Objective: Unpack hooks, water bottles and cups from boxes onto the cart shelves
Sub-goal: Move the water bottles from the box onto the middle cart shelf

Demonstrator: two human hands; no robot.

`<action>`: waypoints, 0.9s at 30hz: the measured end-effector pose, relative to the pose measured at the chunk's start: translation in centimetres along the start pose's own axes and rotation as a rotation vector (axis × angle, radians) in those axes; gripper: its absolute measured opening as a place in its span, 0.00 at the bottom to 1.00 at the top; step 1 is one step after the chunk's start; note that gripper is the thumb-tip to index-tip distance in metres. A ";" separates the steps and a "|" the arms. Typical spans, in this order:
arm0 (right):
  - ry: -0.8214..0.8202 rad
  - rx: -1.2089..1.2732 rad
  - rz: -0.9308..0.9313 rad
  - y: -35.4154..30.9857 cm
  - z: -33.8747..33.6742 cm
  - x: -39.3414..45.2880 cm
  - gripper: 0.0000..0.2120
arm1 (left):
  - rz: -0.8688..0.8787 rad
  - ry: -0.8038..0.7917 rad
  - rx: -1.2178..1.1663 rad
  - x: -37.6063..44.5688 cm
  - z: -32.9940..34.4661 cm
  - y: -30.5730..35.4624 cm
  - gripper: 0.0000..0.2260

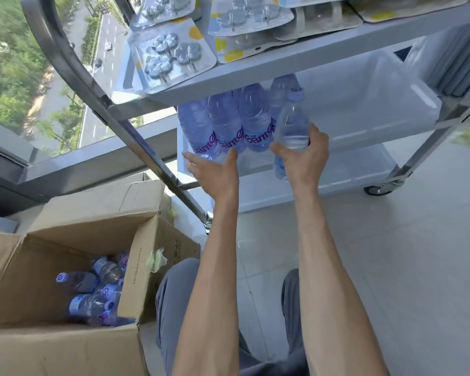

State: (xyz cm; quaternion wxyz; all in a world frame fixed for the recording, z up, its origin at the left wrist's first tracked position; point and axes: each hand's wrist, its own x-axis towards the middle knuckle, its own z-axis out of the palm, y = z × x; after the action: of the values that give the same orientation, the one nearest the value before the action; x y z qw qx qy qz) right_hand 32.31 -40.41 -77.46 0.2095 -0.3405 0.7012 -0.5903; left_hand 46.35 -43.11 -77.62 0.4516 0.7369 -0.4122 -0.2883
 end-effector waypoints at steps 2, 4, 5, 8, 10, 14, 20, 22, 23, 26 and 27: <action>0.056 0.009 -0.014 -0.1 1.0 0.7 0.31 | 0.015 -0.014 0.006 1.3 1.9 1.1 0.57; 0.087 -0.004 -0.023 0.0 1.6 1.2 0.34 | 0.028 -0.015 0.014 1.9 3.6 1.7 0.61; 0.095 -0.002 -0.027 0.1 1.7 1.5 0.34 | 0.032 -0.006 0.006 2.1 4.2 1.7 0.62; 0.100 0.018 -0.079 0.3 1.8 2.1 0.33 | 0.074 0.026 -0.016 2.4 5.5 1.0 0.63; 0.108 0.038 -0.120 0.5 1.9 2.3 0.34 | 0.115 0.024 0.000 2.5 6.0 0.1 0.63; 0.125 0.108 -0.161 1.0 2.7 2.8 0.35 | 0.098 0.010 0.029 2.4 6.4 -0.4 0.63; 0.125 0.112 -0.173 1.5 4.3 3.4 0.38 | 0.077 0.002 0.027 2.5 6.4 -0.4 0.63; 0.118 0.106 -0.173 1.5 4.7 3.9 0.38 | 0.079 0.005 0.024 2.5 6.4 -0.5 0.62; 0.113 0.106 -0.170 1.5 4.8 4.1 0.38 | 0.079 0.009 0.024 2.5 6.4 -0.5 0.62; 0.093 0.090 -0.164 1.6 4.9 4.3 0.40 | 0.081 0.015 0.017 2.6 6.5 -0.6 0.62; 0.085 0.069 -0.161 1.8 4.9 4.2 0.41 | 0.082 0.018 0.012 2.6 6.5 -0.6 0.61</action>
State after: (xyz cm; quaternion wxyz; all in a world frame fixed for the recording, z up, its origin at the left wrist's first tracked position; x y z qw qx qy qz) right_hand 32.48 -46.67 -79.80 0.1429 -0.3631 0.6592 -0.6428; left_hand 42.68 -47.97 -81.03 0.4622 0.7246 -0.4400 -0.2604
